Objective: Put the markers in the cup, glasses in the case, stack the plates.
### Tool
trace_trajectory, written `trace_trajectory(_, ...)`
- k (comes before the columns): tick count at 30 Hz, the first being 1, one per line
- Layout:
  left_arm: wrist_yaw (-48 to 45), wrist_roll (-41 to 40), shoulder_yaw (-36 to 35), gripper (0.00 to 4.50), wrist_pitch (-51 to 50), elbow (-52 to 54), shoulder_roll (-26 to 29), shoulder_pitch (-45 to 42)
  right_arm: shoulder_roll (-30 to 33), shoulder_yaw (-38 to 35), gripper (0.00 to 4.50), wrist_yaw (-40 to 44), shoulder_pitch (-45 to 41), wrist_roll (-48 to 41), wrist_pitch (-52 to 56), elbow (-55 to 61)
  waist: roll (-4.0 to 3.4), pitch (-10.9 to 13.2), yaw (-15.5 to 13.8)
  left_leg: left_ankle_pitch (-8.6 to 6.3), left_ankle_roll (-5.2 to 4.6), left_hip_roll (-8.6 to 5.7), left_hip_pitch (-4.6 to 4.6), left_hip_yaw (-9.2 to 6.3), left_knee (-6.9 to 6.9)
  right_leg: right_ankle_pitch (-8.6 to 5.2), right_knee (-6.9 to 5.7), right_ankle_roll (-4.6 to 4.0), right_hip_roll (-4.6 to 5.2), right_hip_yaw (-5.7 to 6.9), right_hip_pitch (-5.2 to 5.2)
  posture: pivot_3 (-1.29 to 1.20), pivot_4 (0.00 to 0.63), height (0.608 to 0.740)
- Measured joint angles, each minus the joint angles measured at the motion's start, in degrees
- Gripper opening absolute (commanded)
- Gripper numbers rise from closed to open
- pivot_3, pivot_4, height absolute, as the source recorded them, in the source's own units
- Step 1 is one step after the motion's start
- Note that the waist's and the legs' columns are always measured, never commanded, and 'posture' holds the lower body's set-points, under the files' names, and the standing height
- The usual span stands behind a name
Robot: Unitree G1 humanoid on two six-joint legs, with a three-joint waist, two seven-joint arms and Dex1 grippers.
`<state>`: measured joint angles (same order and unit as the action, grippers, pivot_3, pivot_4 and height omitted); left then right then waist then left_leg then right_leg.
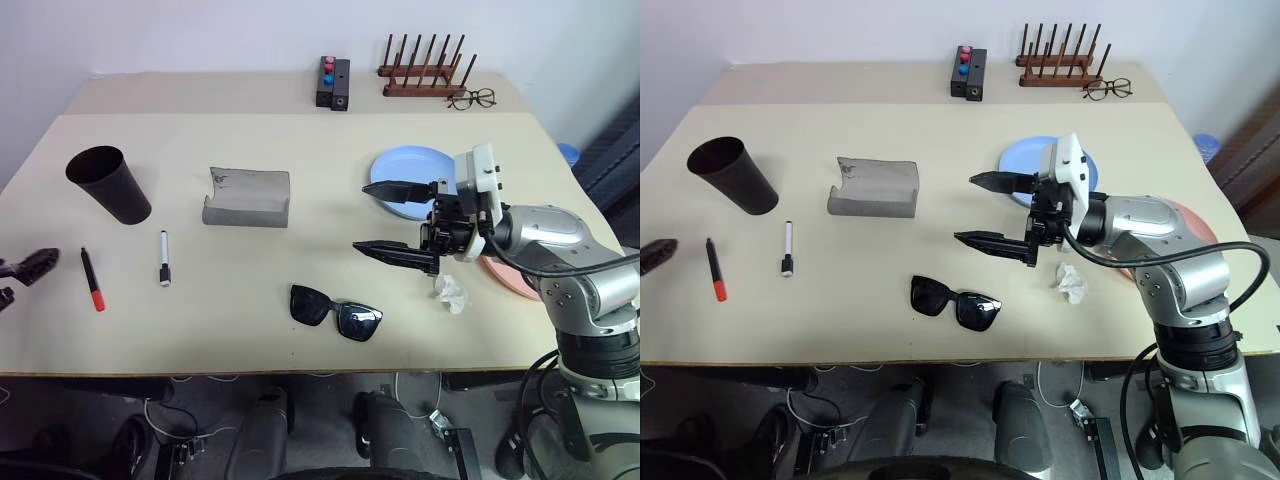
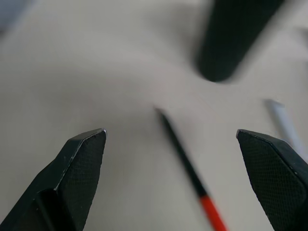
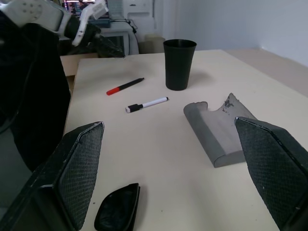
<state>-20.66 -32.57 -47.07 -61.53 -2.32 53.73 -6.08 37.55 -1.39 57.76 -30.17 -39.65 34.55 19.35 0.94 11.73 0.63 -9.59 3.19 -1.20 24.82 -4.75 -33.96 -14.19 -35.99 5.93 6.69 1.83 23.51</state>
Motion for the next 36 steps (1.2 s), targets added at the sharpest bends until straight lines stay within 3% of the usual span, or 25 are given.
trace_trajectory(17,3.8,4.1,15.3,4.5,-11.8,-16.2,0.0,-19.2,0.1,-0.7,4.43,-5.3,3.3,0.0,1.4,3.2,0.04,0.0,0.1,0.11,-0.13,-0.01,0.06,0.05,-0.02,0.11,-0.14,0.22,-0.19,-0.01,0.11,0.0,0.15,0.74)
trace_trajectory(21,3.3,6.1,18.4,4.5,-12.9,-25.1,0.9,-26.3,-0.3,-0.5,4.43,-6.6,3.4,0.0,1.4,4.1,0.07,0.0,0.1,0.12,-0.14,0.0,0.05,0.04,-0.08,0.12,-0.2,0.24,-0.23,0.01,0.1,0.0,0.15,0.74)
trace_trajectory(29,-0.9,8.4,22.8,4.5,-13.0,-36.4,3.7,-32.6,-0.4,-0.5,4.43,-7.4,3.4,0.0,1.4,4.2,0.09,0.0,0.1,0.12,-0.14,0.0,0.05,0.07,-0.08,0.14,-0.2,0.29,-0.23,0.0,0.09,0.0,0.15,0.74)
trace_trajectory(36,-10.4,12.2,32.3,4.5,-11.4,-48.5,7.7,-41.0,-0.6,-0.4,4.43,-7.5,3.4,0.0,1.2,4.2,0.12,-0.1,0.1,0.13,-0.14,0.0,0.05,0.08,-0.09,0.14,-0.19,0.3,-0.23,0.0,0.08,0.0,0.15,0.74)
